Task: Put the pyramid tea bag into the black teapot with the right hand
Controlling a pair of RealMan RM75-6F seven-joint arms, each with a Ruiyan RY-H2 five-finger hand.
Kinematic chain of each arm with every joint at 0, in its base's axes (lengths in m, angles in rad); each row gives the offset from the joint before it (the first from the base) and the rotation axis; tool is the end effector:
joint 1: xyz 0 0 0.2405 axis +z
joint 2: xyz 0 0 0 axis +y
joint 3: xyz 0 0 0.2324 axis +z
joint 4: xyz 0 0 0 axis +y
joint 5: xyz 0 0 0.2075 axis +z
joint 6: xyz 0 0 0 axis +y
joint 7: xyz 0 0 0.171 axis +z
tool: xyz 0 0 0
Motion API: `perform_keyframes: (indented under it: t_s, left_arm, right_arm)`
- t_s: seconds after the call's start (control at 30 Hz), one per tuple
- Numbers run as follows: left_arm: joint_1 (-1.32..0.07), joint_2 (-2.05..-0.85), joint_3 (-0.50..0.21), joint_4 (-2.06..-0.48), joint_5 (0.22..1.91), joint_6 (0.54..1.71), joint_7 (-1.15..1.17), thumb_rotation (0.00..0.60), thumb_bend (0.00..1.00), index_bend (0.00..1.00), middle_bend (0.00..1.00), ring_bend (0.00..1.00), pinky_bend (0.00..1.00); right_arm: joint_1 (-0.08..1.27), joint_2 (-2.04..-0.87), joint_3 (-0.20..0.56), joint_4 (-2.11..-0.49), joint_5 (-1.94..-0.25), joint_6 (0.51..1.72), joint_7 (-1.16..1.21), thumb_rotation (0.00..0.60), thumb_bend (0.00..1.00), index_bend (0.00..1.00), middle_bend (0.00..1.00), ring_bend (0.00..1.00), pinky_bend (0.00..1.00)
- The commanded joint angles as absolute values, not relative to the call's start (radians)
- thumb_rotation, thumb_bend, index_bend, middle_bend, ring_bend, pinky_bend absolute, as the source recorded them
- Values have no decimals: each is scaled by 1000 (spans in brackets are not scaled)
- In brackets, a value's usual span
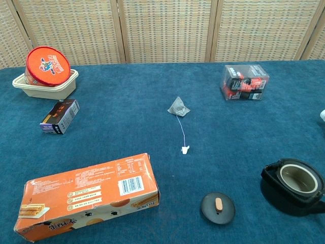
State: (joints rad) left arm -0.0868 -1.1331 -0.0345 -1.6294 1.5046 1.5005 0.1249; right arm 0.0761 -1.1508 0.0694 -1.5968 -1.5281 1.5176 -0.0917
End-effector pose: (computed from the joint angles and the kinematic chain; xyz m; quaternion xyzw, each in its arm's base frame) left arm -0.2831 0.2030 0.1447 -0.6138 -0.3579 -0.3629 0.6028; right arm -0.2821 -0.2073 0.1493 0.6036 -0.3470 0.3852 0.6057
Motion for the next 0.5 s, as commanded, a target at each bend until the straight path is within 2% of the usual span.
perform_keyframes:
  t_s: [0.03, 0.5]
  left_arm:
    - [-87, -1132, -34, -1630, 1504, 1500, 124, 600, 441, 90, 0, 0, 0]
    - [-79, -1124, -34, -1632, 1507, 1512, 118, 600, 442, 90, 0, 0, 0]
  right_arm:
    - [76, -1151, 69, -1596, -1528, 1517, -90, 600, 43, 100, 120, 0, 125]
    - [78, -1148, 71, -1596, -1539, 1524, -86, 600, 44, 100, 121, 0, 126]
